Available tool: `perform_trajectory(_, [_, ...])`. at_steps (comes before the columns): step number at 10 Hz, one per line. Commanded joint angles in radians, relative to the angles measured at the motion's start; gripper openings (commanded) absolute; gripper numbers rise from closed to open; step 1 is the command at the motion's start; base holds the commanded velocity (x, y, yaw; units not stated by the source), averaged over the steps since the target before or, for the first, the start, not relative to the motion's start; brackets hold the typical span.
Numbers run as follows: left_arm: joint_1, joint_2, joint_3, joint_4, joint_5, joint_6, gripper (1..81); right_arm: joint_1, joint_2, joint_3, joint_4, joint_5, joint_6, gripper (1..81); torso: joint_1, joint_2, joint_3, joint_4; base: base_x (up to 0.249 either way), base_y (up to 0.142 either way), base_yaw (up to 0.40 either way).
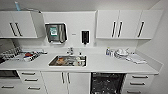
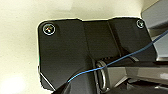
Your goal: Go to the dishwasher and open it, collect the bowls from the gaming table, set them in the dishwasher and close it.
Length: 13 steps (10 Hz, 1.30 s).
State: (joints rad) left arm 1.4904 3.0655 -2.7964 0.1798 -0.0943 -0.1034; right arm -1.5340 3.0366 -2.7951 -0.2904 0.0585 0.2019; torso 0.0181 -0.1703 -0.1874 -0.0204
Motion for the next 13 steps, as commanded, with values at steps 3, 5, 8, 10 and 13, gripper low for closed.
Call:
perform_trajectory(3, [-0.049,0.0,-0.002,-0.006,0.05,0.002,81.1,0.042,-0.002,0.003,0.008,-0.049,-0.002,81.1,0.0,0.0,0.0,0.0,0.0,0.0,0.164])
perform_trajectory(5, [-0.048,-0.003,-0.002,-0.006,0.048,0.001,81.1,0.042,-0.002,0.005,0.008,-0.049,-0.004,81.1,0.0,0.0,0.0,0.0,0.0,0.0,0.333])
perform_trajectory(8, [-0.046,-0.003,-0.002,-0.006,0.048,0.002,81.1,0.041,-0.002,0.0,0.011,-0.049,-0.001,81.1,0.0,0.0,0.0,0.0,0.0,0.0,0.338])
perform_trajectory(10, [-0.045,-0.002,-0.002,-0.005,0.042,0.007,81.1,0.045,-0.002,-0.001,0.013,-0.049,0.001,81.1,-0.001,0.0,0.0,0.0,0.0,0.0,0.341])
perform_trajectory(13, [-0.043,-0.007,-0.002,0.006,0.039,0.01,81.1,0.042,-0.002,0.005,-0.002,-0.049,-0.012,81.1,-0.001,0.0,0.0,0.0,0.0,0.0,0.342])
